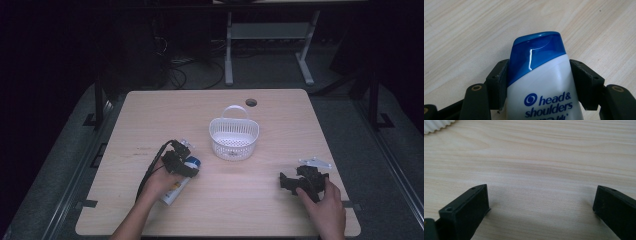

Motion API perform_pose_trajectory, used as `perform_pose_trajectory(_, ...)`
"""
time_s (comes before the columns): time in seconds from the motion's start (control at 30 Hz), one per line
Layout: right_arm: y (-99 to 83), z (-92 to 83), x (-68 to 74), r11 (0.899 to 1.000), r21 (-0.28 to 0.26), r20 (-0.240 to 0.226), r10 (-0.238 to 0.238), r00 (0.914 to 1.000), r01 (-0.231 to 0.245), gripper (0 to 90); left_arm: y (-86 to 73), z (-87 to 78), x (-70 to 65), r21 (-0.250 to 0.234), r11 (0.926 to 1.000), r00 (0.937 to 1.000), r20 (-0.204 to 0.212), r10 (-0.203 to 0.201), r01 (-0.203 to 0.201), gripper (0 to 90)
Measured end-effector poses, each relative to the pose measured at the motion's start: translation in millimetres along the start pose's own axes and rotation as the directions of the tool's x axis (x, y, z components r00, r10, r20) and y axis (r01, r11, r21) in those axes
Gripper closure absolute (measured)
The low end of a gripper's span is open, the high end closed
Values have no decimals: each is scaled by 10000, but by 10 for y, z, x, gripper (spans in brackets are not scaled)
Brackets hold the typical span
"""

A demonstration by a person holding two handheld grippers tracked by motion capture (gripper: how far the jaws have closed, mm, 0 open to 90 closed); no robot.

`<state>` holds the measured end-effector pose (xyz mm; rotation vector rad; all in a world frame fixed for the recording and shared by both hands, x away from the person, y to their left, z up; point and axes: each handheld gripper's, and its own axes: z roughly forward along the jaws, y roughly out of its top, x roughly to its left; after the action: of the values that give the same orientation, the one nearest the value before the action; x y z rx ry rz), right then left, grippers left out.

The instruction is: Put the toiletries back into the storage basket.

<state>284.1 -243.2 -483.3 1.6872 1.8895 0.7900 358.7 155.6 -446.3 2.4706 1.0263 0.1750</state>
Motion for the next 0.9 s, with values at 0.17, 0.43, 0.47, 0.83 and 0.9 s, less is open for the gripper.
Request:
perform_pose_trajectory(0.17, 0, 0, 0, 10000, 0, 0, 0, 10000, 0, 0, 1, -13, 1, 95, 9998, 9996, 209, 175, -177, 364)
perform_pose_trajectory(0.43, 0, 0, 0, 10000, 0, 0, -1, 10000, 1, 0, 3, -126, 19, -312, 9994, 9993, 342, 138, -127, 366)
perform_pose_trajectory(0.47, 0, 0, 0, 10000, -1, 0, 0, 10000, 0, 0, -2, -140, 24, -372, 9993, 9992, 381, 106, -91, 366)
perform_pose_trajectory(0.83, 0, 0, 0, 10000, -1, 0, 0, 10000, 0, 0, -68, -352, 120, -1390, 9902, 9957, 928, -31, 160, 367)
perform_pose_trajectory(0.9, 0, 0, 0, 10000, 0, 0, 1, 10000, -1, 0, -76, -395, 129, -1559, 9876, 9951, 990, -18, 173, 368)
